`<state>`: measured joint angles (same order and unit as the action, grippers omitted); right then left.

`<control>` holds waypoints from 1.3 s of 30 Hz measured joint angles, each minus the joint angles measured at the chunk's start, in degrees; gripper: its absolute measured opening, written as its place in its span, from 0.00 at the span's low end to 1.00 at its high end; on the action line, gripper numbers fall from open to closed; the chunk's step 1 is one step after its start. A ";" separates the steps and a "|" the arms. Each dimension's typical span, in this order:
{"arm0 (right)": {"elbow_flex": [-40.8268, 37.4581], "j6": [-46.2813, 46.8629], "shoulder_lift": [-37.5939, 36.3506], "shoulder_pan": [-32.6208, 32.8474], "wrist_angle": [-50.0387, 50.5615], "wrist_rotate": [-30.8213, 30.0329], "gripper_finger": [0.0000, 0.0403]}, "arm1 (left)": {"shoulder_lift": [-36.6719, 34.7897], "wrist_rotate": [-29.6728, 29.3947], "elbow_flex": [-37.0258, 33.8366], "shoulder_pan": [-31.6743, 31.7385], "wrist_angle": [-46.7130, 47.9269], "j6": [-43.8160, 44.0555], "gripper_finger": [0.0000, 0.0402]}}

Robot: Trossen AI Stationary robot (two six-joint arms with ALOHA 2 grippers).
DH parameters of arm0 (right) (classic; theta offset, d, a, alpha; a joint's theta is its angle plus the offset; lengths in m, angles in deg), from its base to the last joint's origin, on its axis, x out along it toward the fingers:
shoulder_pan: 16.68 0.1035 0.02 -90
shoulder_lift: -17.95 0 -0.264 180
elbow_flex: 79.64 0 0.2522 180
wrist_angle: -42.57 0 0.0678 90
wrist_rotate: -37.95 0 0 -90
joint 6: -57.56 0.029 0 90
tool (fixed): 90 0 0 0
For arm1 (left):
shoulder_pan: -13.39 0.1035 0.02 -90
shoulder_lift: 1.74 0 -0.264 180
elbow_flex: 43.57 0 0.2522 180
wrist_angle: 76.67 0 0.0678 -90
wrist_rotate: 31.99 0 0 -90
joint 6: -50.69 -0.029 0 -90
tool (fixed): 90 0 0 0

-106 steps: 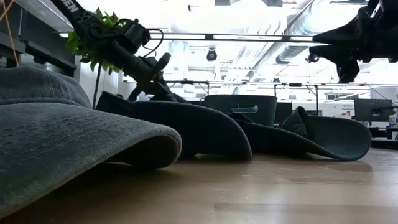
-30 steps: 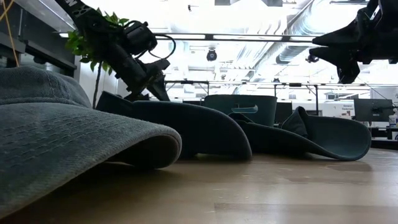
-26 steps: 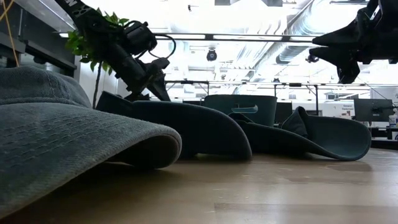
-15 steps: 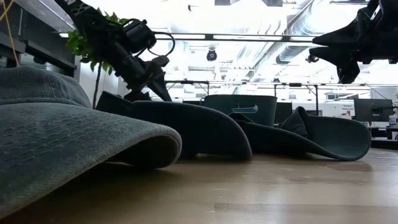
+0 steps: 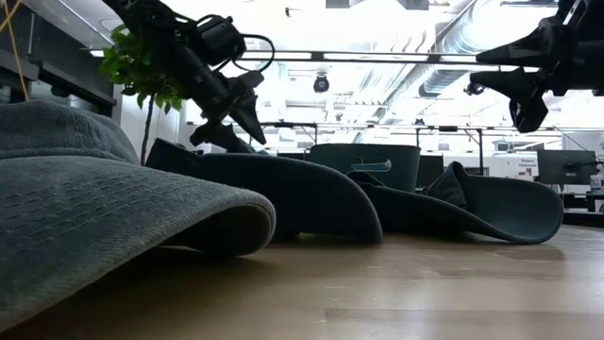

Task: Pick & Place hat
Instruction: Put the left dark blue cap into the yellow bin

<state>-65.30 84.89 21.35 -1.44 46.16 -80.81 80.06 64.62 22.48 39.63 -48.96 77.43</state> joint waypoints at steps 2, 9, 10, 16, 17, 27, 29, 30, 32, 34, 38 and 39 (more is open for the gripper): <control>0.01 -0.54 0.00 0.01 0.00 0.04 0.32 | 0.00 0.02 0.00 0.00 0.81 0.02 0.59; 0.00 2.19 0.00 0.00 0.06 -0.36 0.32 | 0.76 -2.07 0.02 -0.02 1.43 -1.35 0.61; 0.00 2.20 0.00 0.00 0.18 -0.40 0.32 | 0.74 -2.50 0.02 -0.02 0.74 -2.07 0.62; 0.00 2.25 0.00 0.02 1.16 -0.43 0.32 | 0.74 -3.15 0.04 -0.02 -0.58 -5.22 0.78; 0.00 2.25 0.00 0.01 1.17 -0.42 0.32 | 0.74 -3.15 0.04 -0.02 -0.47 -5.67 0.80; 0.00 2.44 0.00 0.01 1.26 -0.04 0.32 | 0.75 -7.36 0.04 -0.02 4.39 -8.49 0.88; 0.02 2.43 0.00 0.02 1.33 -0.04 0.32 | 0.76 -8.68 0.04 -0.02 4.84 -10.76 0.88; 0.02 2.43 0.00 0.01 1.33 -0.04 0.32 | 0.75 -9.11 0.04 -0.02 5.03 -12.06 0.88; 0.00 2.40 0.00 0.02 1.33 -0.05 0.32 | 0.76 -9.99 0.04 -0.02 5.25 -14.19 0.88; 0.00 2.38 0.00 0.02 1.33 -0.21 0.32 | 0.76 -10.37 0.04 -0.02 5.30 -15.92 0.88; 0.00 2.32 0.00 0.02 1.36 -0.21 0.32 | 0.76 -10.40 0.04 -0.02 6.30 -16.46 0.88; 0.01 2.30 0.00 0.00 1.35 -0.21 0.32 | 0.76 -10.10 0.06 -0.02 6.73 -16.46 0.88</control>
<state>-65.30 87.19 21.35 -1.43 47.51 -81.02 80.82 54.52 22.54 39.61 -42.23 60.98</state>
